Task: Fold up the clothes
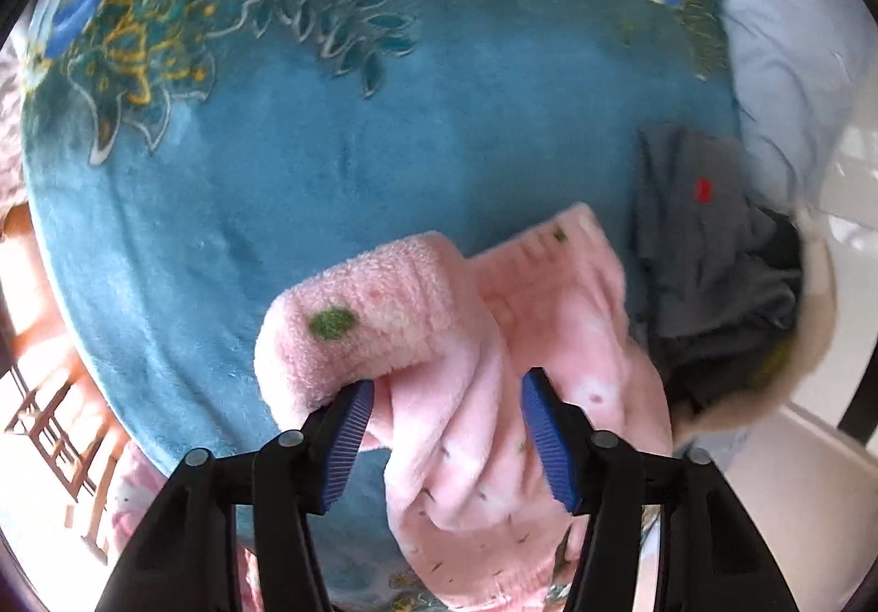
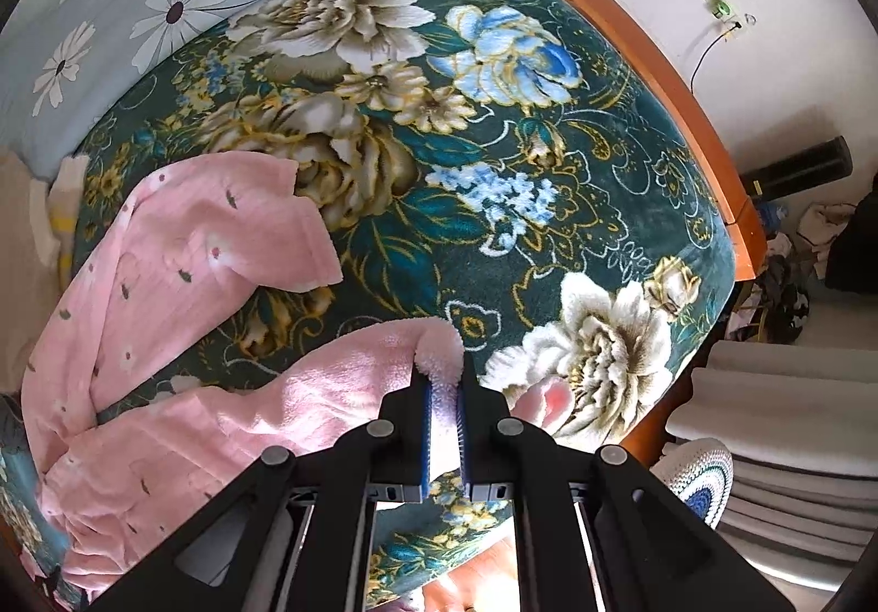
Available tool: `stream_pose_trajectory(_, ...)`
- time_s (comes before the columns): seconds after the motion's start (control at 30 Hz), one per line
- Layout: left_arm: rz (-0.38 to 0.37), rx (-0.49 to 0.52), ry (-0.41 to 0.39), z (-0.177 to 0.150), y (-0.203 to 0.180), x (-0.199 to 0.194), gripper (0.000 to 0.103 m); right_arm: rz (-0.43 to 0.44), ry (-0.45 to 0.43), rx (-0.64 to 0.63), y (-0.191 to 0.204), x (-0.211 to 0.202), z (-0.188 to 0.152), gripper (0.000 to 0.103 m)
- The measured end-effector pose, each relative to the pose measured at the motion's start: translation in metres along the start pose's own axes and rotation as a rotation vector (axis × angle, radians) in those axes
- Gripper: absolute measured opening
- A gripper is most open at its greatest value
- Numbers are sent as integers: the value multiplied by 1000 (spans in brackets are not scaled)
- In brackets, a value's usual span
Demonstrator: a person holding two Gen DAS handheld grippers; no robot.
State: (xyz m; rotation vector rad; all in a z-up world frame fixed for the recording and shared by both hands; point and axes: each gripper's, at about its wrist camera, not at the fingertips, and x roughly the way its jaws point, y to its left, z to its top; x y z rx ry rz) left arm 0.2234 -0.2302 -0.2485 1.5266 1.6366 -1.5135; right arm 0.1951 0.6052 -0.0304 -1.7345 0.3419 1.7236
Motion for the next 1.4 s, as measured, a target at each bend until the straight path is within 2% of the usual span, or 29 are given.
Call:
stream_pose_trajectory(0.03, -1, 9, -14, 0, -4, -2, 44, 2, -1, 2, -2, 0, -1, 8)
stream_pose_trajectory(0.07, 14, 33, -31, -1, -11, -5, 17, 5, -1, 4, -4, -1, -1, 8)
stream_pose_trajectory(0.1, 38, 61, -40, -3, -18, -7, 5, 7, -2, 7, -6, -1, -2, 8)
stream_pose_trajectory(0.13, 59, 90, -47, -5, -26, -11, 4, 11, -3, 12, -9, -1, -2, 8)
stream_pose_trajectory(0.23, 45, 211, -85, -18, -54, -40, 3, 17, -14, 25, -18, -2, -3, 8)
stream_pose_trajectory(0.33, -38, 335, -151, -34, -67, -99, 3, 14, -42, 31, -34, -9, 2, 8)
stream_pose_trajectory(0.4, -14, 394, -229, -36, -56, -135, 3, 10, -63, 52, -46, -11, 8, 8)
stream_pose_trajectory(0.43, 21, 402, -255, -36, -48, -144, 3, 9, -74, 63, -52, -12, 11, 8)
stream_pose_trajectory(0.47, 69, 382, -262, -28, -30, -145, 3, 7, -84, 73, -59, -12, 14, 8)
stream_pose_trajectory(0.57, 121, 246, -237, -19, 9, -123, 3, 31, -36, 84, -53, 13, 24, 8)
stream_pose_trajectory(0.63, 135, 166, -223, -21, 28, -110, 3, 31, -11, 48, -37, 29, 28, 8)
stream_pose_trajectory(0.73, 137, 92, -214, -32, 34, -94, 3, 36, 17, -8, -11, 51, 37, 8)
stream_pose_trajectory(0.83, 149, 112, -207, -39, 16, -91, 3, 69, 24, -44, 6, 66, 48, 11)
stream_pose_trajectory(0.93, 169, 160, -217, -44, 0, -88, 3, 124, -32, -57, 4, 59, 54, 19)
stream_pose_trajectory(1.0, 171, 171, -228, -46, -7, -92, 3, 157, -82, -38, -12, 50, 56, 30)
stream_pose_trajectory(1.03, 171, 169, -232, -45, -8, -93, 3, 177, -100, -8, -26, 49, 52, 36)
stream_pose_trajectory(1.1, 173, 163, -241, -44, -12, -95, 3, 211, -118, 71, -59, 54, 37, 37)
stream_pose_trajectory(1.2, 190, 154, -253, -50, -17, -93, 3, 291, -6, 266, -110, 97, -6, 37)
stream_pose_trajectory(1.3, 209, 144, -264, -56, -21, -90, 3, 389, 96, 396, -125, 141, -39, 37)
stream_pose_trajectory(1.4, 227, 142, -276, -63, -25, -88, 3, 472, 155, 494, -118, 177, -56, 37)
